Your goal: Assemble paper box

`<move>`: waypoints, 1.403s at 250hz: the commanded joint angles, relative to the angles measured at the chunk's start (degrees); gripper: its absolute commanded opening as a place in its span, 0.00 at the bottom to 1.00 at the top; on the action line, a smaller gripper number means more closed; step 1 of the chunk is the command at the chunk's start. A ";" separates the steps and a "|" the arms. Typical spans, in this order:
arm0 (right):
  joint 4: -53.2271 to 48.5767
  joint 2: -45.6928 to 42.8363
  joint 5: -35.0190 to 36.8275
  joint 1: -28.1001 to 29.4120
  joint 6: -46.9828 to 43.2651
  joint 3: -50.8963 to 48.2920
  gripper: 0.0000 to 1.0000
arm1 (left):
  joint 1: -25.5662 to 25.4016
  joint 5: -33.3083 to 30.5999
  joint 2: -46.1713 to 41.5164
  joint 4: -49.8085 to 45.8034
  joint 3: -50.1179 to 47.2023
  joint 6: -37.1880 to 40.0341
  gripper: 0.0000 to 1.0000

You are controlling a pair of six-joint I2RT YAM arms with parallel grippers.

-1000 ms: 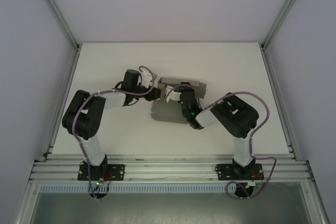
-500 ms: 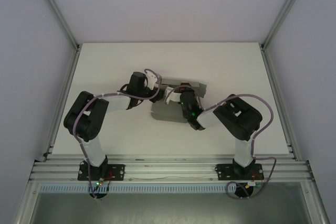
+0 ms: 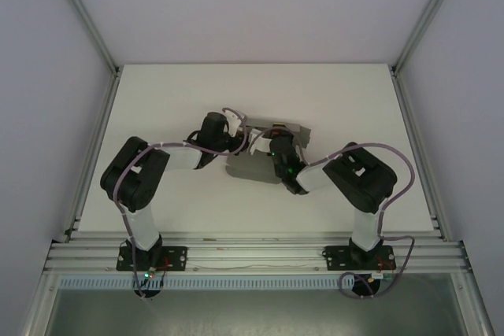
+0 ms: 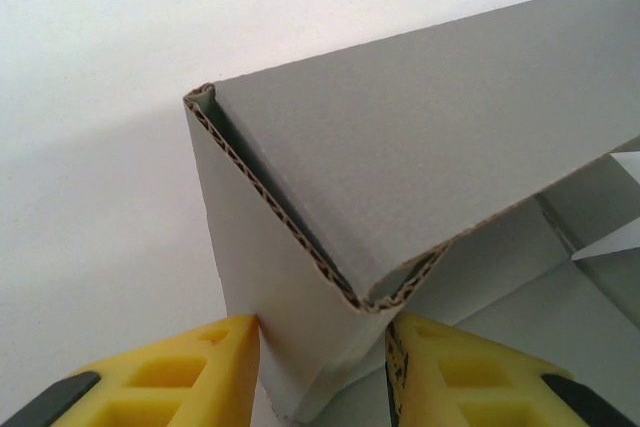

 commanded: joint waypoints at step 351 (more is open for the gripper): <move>-28.28 -8.68 -9.03 -2.97 15.60 4.94 0.00 | -5.64 -13.28 6.73 2.54 5.02 2.08 0.29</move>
